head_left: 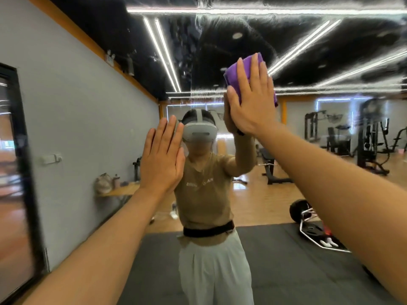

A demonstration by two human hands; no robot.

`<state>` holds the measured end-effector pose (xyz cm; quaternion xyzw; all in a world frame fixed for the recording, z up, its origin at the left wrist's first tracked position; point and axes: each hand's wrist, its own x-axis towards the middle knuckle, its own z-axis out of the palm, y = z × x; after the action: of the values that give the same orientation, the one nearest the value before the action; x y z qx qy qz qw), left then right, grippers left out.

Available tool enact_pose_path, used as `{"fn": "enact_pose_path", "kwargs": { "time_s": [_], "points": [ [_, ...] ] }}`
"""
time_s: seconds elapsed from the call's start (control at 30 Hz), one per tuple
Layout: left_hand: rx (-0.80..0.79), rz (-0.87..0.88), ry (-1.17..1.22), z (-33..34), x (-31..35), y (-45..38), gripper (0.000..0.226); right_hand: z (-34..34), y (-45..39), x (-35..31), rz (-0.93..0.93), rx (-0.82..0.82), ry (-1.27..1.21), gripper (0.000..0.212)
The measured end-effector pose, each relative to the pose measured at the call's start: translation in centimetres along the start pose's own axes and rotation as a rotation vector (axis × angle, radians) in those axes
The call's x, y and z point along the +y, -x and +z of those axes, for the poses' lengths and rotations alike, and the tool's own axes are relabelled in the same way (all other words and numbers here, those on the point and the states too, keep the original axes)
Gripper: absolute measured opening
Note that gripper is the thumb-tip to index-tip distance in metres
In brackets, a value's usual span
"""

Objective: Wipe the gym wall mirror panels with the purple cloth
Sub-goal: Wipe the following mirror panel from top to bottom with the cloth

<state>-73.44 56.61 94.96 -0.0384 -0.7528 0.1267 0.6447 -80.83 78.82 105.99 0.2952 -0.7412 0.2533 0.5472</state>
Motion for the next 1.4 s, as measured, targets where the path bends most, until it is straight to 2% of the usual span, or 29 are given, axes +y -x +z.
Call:
{"fn": "enact_pose_path", "kwargs": {
  "time_s": [0.13, 0.27, 0.4, 0.47, 0.6, 0.8, 0.9, 0.97, 1.13, 1.3, 1.4],
  "points": [
    [-0.004, -0.087, 0.009, -0.1, 1.8, -0.2, 0.061, 2.9, 6.9, 0.1, -0.045, 0.039, -0.024, 0.066],
    [-0.025, -0.234, 0.004, 0.1, 4.6, -0.4, 0.071, 4.6, 15.4, 0.7, -0.102, -0.025, -0.017, 0.065],
    [-0.07, -0.312, -0.033, 0.4, 6.4, -0.6, 0.084, 5.9, 24.7, 3.0, -0.243, -0.105, 0.076, 0.064],
    [-0.067, -0.365, -0.037, 0.6, 7.2, -1.0, 0.088, 5.9, 26.7, 4.1, -0.293, -0.134, 0.098, 0.064],
    [-0.058, -0.427, -0.057, 1.2, 8.0, -1.4, 0.092, 5.0, 23.5, 5.4, -0.382, -0.134, 0.096, 0.058],
    [-0.059, -0.448, -0.079, 1.3, 8.2, -1.5, 0.097, 1.3, 8.0, 6.7, -0.348, 0.002, 0.063, 0.056],
    [-0.073, -0.439, -0.097, 1.1, 8.3, -1.6, 0.087, -1.0, 0.8, 7.6, -0.271, 0.062, 0.059, 0.054],
    [-0.074, -0.409, -0.108, 1.0, 8.2, -1.4, 0.077, -1.6, -1.1, 8.0, -0.228, 0.08, 0.056, 0.054],
    [-0.082, -0.368, -0.122, 1.7, 8.9, -0.8, 0.066, 0.1, 5.0, 7.7, -0.28, 0.101, 0.045, 0.055],
    [0.011, -0.418, -0.097, 2.4, 10.1, -0.7, 0.057, 2.8, 19.6, 9.6, -0.618, -0.091, 0.168, 0.057],
    [0.069, -0.288, -0.08, 2.6, 11.7, -1.2, 0.055, 3.5, 23.6, 11.1, -0.726, -0.178, 0.225, 0.055]
  ]
}}
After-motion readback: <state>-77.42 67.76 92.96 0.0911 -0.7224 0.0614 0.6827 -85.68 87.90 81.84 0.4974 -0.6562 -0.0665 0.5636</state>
